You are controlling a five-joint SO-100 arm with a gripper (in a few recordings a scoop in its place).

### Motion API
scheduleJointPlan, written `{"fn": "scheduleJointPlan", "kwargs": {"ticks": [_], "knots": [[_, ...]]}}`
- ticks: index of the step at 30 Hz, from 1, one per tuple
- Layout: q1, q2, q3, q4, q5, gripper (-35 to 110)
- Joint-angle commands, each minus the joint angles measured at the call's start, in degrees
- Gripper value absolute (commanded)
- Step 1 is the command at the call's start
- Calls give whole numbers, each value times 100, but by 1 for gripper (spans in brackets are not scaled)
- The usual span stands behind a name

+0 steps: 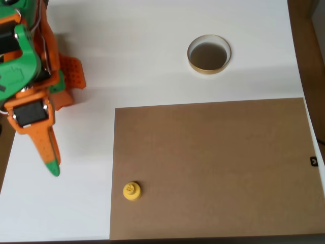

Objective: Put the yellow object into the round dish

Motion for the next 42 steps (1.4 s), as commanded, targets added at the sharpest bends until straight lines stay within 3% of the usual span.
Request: {"fn": "scheduleJointPlan", "kwargs": {"ticks": [1,42], "knots": [[-185,-264,-571,-53,9,19],[-79,-299,-220,-211,360,19]]}}
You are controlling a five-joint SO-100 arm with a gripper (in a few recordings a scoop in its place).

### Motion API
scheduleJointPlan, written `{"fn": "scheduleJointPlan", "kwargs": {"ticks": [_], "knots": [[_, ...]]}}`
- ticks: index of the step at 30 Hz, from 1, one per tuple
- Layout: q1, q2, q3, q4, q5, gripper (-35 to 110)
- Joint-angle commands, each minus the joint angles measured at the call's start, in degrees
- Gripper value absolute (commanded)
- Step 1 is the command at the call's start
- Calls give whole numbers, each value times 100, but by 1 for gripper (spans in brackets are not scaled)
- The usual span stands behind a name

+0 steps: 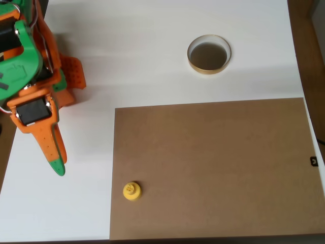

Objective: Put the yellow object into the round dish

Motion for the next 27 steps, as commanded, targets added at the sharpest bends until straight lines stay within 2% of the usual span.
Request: {"fn": "scheduleJointPlan", "kwargs": {"ticks": [1,12,27], "knots": [[26,-167,-229,-123,-18,19],[-114,-914,-475,-396,62,19],[-756,-3674,-2109,-492,-325,23]]}}
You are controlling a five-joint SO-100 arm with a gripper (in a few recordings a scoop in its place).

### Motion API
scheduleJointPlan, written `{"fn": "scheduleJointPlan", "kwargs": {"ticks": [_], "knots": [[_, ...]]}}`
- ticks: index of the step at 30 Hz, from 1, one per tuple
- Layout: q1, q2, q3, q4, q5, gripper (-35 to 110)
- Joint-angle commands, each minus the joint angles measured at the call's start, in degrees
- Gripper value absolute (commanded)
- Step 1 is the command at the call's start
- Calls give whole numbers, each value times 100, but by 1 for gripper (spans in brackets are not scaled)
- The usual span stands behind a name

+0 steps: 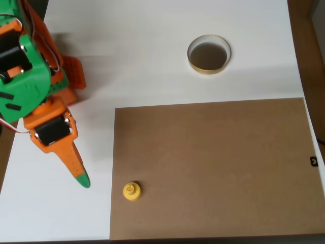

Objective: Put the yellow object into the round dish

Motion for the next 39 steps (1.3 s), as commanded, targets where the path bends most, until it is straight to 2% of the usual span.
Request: {"fn": "scheduleJointPlan", "kwargs": {"ticks": [1,15,39], "knots": [[-167,-431,-677,70,-167,23],[-589,-3050,-2145,422,-167,27],[-1028,-5704,-3911,738,-97,27]]}}
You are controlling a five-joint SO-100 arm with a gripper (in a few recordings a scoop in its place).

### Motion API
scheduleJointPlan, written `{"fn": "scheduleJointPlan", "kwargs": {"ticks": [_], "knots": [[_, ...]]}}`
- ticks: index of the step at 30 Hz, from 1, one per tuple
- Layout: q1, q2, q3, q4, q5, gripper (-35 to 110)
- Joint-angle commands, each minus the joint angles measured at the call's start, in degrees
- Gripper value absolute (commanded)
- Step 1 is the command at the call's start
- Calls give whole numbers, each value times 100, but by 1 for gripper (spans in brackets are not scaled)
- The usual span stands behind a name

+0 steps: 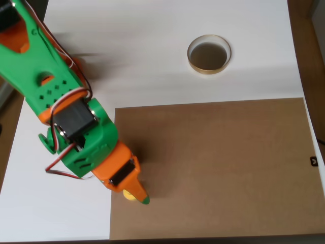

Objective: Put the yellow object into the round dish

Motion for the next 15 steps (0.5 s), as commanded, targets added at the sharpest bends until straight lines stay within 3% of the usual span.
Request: {"fn": "scheduleJointPlan", "kwargs": {"ticks": [1,15], "knots": [[70,-176,-466,53,-26,27],[149,-949,-932,18,88,21]]}}
